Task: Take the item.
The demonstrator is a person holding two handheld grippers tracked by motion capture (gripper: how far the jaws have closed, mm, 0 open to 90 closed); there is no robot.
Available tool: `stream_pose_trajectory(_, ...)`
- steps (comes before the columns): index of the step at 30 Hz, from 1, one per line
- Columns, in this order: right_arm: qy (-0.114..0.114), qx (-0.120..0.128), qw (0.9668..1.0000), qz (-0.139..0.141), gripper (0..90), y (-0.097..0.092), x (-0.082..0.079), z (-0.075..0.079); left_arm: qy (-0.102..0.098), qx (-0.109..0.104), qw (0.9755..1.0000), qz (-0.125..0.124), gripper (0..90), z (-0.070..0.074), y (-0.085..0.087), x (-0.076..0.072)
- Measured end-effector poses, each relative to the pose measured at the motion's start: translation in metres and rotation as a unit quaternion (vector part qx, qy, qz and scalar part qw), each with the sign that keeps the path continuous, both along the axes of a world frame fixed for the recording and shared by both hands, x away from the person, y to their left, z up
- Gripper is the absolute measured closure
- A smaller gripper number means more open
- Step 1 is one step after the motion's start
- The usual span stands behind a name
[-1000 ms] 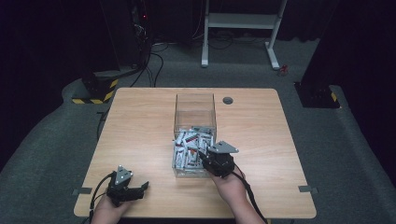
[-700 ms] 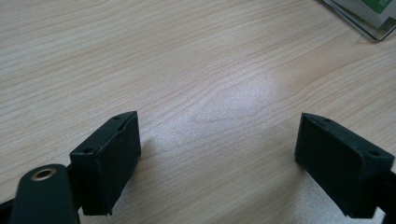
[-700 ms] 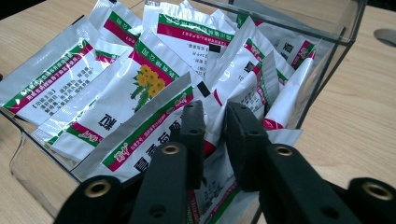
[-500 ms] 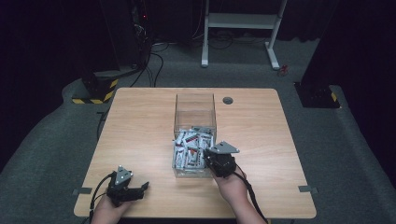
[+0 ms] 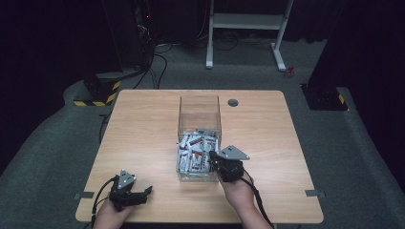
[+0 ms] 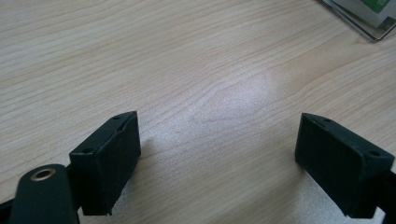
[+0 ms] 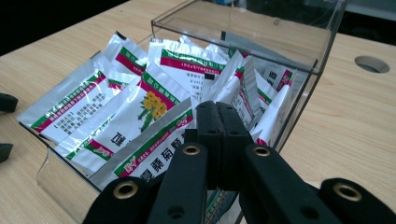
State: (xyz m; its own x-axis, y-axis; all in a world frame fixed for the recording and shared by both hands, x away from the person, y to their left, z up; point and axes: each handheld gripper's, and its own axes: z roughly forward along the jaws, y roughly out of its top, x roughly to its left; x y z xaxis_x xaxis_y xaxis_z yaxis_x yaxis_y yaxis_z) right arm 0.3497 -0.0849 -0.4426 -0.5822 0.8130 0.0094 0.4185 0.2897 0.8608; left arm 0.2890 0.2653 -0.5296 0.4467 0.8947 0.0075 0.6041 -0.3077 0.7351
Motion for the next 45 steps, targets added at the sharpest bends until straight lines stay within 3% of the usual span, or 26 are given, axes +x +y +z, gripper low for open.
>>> stream_pose_trajectory(21,-0.033,0.033,0.9989,0.008,90.0,-0.008,-0.007,0.011,0.000,0.001,1.0000,-0.001,14.7,0.000,0.000,0.000)
stream_pose_trajectory(45,-0.067,0.070,0.9952,0.011,90.0,-0.018,-0.015,0.024,0.001,-0.001,1.0000,-0.001,14.7,0.000,0.000,0.000)
